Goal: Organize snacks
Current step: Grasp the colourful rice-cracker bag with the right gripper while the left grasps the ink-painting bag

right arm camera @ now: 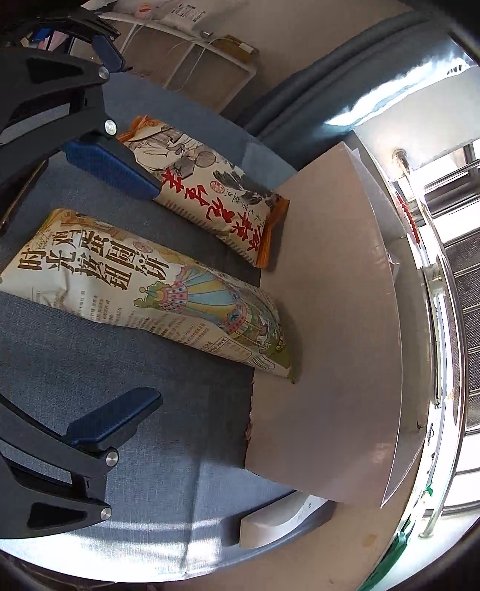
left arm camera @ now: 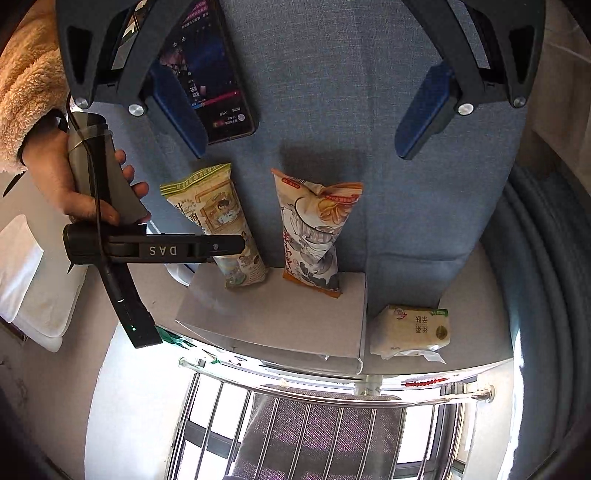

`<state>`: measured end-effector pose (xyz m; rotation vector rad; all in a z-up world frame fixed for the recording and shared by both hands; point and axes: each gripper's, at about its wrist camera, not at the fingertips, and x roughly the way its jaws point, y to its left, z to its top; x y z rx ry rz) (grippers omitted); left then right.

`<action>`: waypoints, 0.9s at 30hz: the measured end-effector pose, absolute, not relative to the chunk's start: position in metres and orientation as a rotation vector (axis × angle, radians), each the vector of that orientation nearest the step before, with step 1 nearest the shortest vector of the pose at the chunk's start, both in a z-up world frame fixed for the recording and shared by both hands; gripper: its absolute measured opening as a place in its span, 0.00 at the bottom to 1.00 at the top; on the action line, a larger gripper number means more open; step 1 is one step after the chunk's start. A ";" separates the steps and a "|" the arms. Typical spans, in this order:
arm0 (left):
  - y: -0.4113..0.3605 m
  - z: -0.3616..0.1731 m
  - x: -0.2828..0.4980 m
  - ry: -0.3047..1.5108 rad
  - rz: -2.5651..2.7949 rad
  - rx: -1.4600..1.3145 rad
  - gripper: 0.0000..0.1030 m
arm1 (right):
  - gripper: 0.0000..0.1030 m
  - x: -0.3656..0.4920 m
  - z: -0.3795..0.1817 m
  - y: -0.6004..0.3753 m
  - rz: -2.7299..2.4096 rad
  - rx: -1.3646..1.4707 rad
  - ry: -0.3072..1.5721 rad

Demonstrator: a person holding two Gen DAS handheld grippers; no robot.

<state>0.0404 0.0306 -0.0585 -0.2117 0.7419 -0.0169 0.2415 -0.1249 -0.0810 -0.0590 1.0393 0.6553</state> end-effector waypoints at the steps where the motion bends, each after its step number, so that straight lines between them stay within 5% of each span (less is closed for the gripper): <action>1: 0.031 -0.059 0.041 0.747 -0.019 -0.210 1.00 | 1.00 0.245 -0.084 -0.120 0.653 -0.074 1.049; 6: 0.034 -0.063 0.043 0.760 -0.009 -0.208 1.00 | 0.97 0.250 -0.098 -0.099 0.635 -0.143 1.090; 8: 0.034 -0.064 0.044 0.765 -0.007 -0.207 1.00 | 0.76 0.246 -0.097 -0.095 0.617 -0.183 1.073; 9: 0.035 -0.064 0.044 0.763 -0.004 -0.207 1.00 | 0.49 0.244 -0.095 -0.096 0.603 -0.195 1.061; 12: 0.036 -0.065 0.048 0.768 -0.003 -0.205 1.00 | 0.36 0.244 -0.090 -0.103 0.617 -0.165 1.069; 27: 0.019 -0.054 0.132 0.815 0.000 -0.055 1.00 | 0.35 0.196 -0.031 -0.199 0.600 -0.014 0.885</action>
